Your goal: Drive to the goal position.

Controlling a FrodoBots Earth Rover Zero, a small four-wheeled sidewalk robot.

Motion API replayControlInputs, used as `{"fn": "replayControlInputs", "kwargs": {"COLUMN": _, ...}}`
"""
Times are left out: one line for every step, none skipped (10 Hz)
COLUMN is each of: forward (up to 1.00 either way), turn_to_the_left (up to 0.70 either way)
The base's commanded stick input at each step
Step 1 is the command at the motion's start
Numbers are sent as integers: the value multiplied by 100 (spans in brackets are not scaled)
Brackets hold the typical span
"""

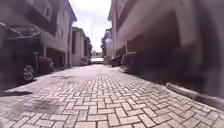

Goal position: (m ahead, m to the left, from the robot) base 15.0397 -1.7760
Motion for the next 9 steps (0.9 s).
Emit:
{"fn": "replayControlInputs", "kwargs": {"forward": 50, "turn_to_the_left": 0}}
{"fn": "replayControlInputs", "kwargs": {"forward": 50, "turn_to_the_left": 0}}
{"fn": "replayControlInputs", "kwargs": {"forward": 50, "turn_to_the_left": 0}}
{"fn": "replayControlInputs", "kwargs": {"forward": 50, "turn_to_the_left": 0}}
{"fn": "replayControlInputs", "kwargs": {"forward": 50, "turn_to_the_left": 0}}
{"fn": "replayControlInputs", "kwargs": {"forward": 50, "turn_to_the_left": 0}}
{"fn": "replayControlInputs", "kwargs": {"forward": 50, "turn_to_the_left": 0}}
{"fn": "replayControlInputs", "kwargs": {"forward": 50, "turn_to_the_left": 0}}
{"fn": "replayControlInputs", "kwargs": {"forward": 50, "turn_to_the_left": 0}}
